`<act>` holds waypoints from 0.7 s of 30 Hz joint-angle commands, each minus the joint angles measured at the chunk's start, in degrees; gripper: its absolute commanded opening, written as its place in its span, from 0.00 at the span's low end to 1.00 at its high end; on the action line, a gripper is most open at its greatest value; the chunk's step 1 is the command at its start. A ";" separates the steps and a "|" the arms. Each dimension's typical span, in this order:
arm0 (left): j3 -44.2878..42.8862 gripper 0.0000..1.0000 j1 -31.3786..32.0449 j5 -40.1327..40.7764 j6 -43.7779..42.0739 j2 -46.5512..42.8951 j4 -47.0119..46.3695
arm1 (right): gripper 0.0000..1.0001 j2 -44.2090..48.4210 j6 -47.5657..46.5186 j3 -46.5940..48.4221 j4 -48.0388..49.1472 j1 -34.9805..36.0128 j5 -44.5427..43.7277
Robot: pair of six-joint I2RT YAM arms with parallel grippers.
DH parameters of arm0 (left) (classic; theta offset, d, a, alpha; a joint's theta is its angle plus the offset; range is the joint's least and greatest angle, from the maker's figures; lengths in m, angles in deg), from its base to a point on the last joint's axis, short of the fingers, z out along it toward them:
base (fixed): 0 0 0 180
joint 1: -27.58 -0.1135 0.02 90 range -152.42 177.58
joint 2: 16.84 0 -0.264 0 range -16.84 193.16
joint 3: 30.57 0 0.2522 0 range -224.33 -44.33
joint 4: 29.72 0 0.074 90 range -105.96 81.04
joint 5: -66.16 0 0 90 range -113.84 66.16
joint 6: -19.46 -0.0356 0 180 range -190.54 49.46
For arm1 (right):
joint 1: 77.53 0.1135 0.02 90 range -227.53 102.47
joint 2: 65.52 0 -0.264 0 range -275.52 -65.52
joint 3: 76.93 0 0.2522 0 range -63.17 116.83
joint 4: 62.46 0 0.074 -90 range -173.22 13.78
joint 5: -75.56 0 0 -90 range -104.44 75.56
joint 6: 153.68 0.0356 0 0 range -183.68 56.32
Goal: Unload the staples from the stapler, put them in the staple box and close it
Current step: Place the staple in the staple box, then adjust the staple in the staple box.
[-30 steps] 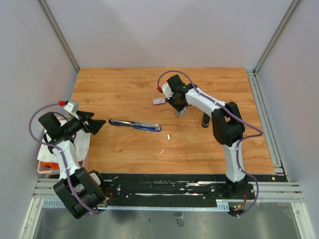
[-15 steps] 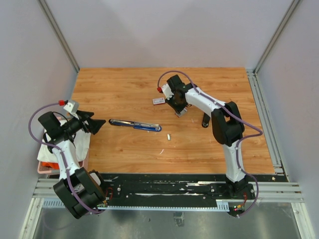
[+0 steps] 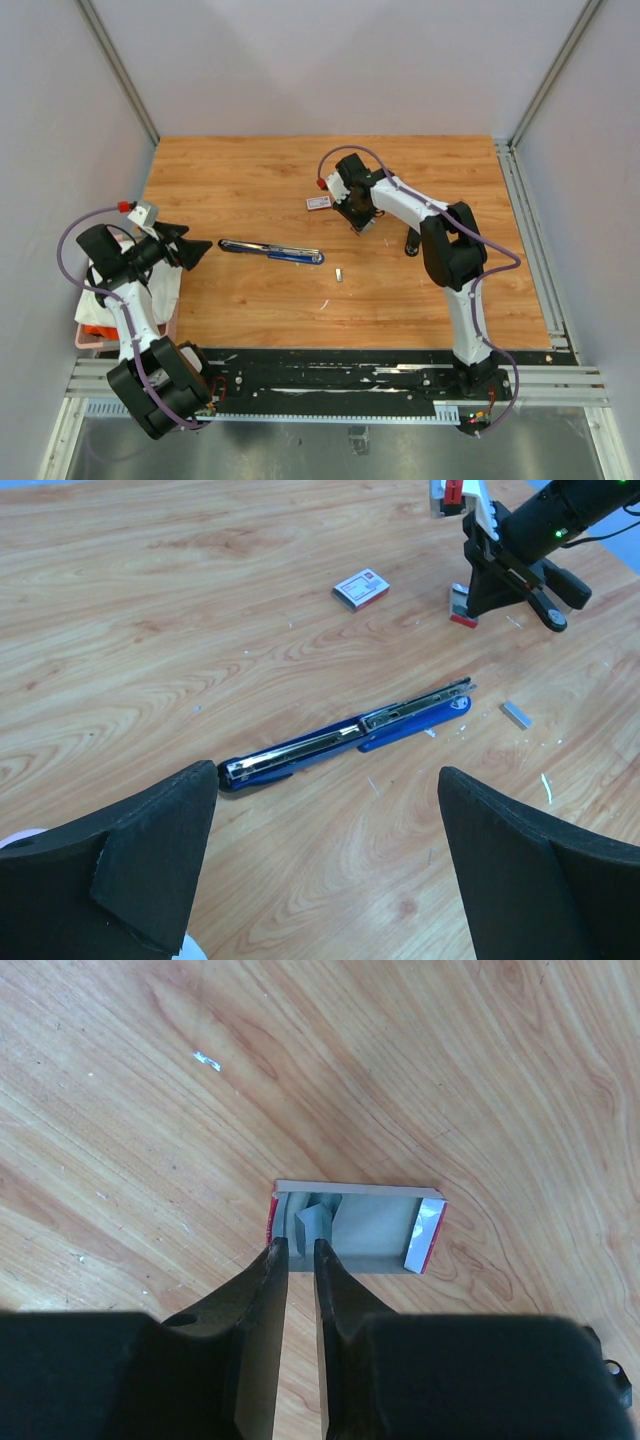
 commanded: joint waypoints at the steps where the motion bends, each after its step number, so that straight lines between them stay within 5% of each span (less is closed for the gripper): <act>1: -1.66 0.98 -0.48 -1.16 -0.96 0.38 0.62 | 0.17 -0.84 0.71 1.40 -1.02 -0.90 1.08; 21: -1.76 0.98 -0.55 -1.44 -1.28 0.65 1.01 | 0.13 -1.92 0.87 1.58 -1.07 -1.17 1.81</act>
